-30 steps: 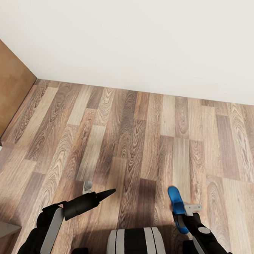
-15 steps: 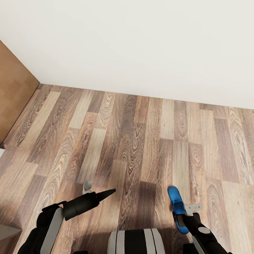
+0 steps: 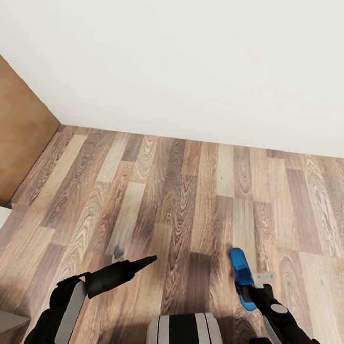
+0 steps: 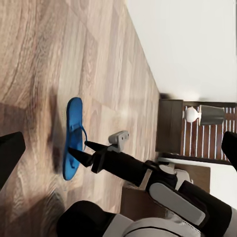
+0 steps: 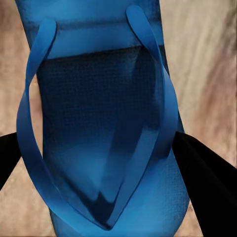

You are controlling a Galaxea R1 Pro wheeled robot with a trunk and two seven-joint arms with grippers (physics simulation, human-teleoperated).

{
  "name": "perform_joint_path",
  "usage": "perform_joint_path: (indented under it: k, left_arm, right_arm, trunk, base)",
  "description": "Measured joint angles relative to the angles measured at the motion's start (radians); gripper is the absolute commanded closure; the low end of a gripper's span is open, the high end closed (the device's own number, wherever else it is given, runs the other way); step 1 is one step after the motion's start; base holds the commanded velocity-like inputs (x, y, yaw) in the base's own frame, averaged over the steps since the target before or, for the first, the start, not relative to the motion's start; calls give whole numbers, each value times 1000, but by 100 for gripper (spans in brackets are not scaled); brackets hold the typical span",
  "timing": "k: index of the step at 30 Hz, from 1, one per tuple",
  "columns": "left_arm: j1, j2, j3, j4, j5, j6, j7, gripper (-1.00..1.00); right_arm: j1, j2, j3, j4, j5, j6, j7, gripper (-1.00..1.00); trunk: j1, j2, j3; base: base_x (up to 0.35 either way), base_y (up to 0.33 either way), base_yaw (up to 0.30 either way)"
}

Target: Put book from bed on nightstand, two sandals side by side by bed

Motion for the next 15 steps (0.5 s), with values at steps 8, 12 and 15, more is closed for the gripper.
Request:
perform_joint_path:
  k: [8,12,15]
  left_arm:
    - [0,0,0,16,-1,0,0,-100]
    - [0,0,0,21,-1,0,0,-100]
    - [0,0,0,21,-1,0,1,-100]
  right_arm:
    - [0,-3,-3,-127,-13,7,0,100]
    - [1,-3,-4,-141,-13,7,0,100]
    - [1,-4,-9,-157,-12,7,0,100]
  trunk:
    - [-4,2,31]
    - [-5,3,46]
    - [-7,4,58]
  base:
    - [0,0,0]
    - [0,0,0]
    - [0,0,0]
